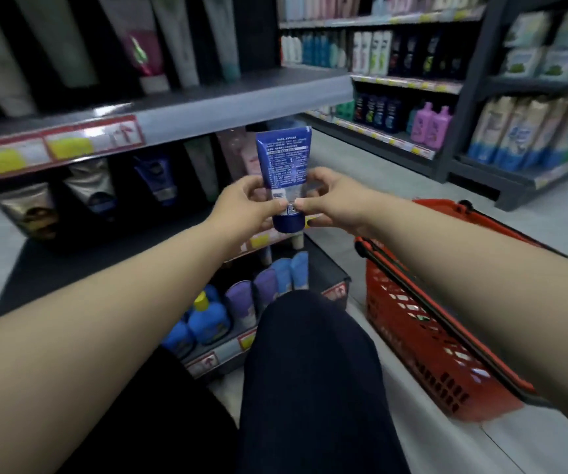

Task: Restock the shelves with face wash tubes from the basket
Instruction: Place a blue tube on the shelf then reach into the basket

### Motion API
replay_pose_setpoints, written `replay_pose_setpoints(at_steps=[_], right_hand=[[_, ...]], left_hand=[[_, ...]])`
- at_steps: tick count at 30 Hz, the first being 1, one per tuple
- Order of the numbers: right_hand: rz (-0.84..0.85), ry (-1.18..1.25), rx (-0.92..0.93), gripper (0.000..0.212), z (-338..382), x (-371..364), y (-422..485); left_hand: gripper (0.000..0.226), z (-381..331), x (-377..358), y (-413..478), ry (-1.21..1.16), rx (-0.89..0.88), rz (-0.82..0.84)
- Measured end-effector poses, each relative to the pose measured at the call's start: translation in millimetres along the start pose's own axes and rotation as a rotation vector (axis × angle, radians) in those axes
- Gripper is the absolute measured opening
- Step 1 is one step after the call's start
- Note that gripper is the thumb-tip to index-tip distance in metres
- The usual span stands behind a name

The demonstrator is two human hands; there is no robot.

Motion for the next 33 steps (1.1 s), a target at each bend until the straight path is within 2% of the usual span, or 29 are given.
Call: replay_pose_setpoints(at_steps=[8,16,19,23,27,33], right_hand=[[0.004,-0.122,0.064,0.050,24,-92,30],[-0.002,-0.246,0.047,0.048,18,-167,107],[-0.022,-0.287,0.031,0.047,8,-182,140],[-0.036,-0.369,0.019,0.047,-4,-191,177],[-0.068,-0.447,0.035,0.049,-12,-199,209],[-0.090,-0.599,0.050,0.055,-10,-195,214]], left_hand=[[0.030,9,82,-27,0.161,-0.093,-0.209],[0.029,57,168,16,0.180,0.051,-0.424],[0.021,71,186,37,0.153,0.076,-0.423],[0.025,87,202,65,0.188,0.123,-0.349],[0.011,92,213,88,0.403,0.126,-0.286],[0.021,88,212,88,0.752,0.158,-0.172]])
Point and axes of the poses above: each hand's wrist, its own y-axis towards the middle knuckle, its own x-axis out of the back of the hand, z = x × y, the point moved 1 cm from there along y, towards the middle knuckle, and after that the axes turned 6 degrees about -y, right-handed, at the moved point
